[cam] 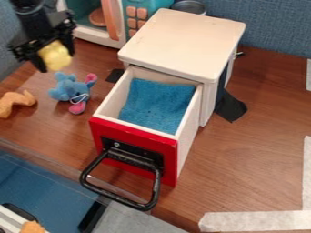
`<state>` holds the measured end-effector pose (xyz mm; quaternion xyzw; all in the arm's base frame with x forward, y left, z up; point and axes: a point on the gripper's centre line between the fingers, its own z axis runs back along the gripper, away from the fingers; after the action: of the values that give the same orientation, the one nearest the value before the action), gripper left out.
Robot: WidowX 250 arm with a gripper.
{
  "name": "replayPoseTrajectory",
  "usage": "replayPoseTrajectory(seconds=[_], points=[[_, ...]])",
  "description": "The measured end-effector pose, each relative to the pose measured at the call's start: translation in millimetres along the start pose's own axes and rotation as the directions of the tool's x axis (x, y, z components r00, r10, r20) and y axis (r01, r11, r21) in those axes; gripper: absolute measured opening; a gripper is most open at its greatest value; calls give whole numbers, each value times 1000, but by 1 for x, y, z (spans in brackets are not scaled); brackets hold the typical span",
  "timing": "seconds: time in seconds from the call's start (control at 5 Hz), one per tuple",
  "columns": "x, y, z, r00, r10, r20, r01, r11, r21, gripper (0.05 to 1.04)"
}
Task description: Put the yellow thing in the drawer
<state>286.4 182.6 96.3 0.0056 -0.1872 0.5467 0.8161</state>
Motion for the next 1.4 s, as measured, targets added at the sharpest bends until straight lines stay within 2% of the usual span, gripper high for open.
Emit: replayPoseTrajectory(seconds=[0.6, 0.8, 1.0, 1.4], points=[[-56, -30, 33, 994, -110, -18, 108, 991, -77, 794], [-82, -38, 40, 986, -164, -34, 160, 982, -101, 794], [-103, -42, 40, 977, -210, -42, 205, 974, -99, 794], [-127, -55, 48, 966, -257, -37, 250, 959, -130, 794]])
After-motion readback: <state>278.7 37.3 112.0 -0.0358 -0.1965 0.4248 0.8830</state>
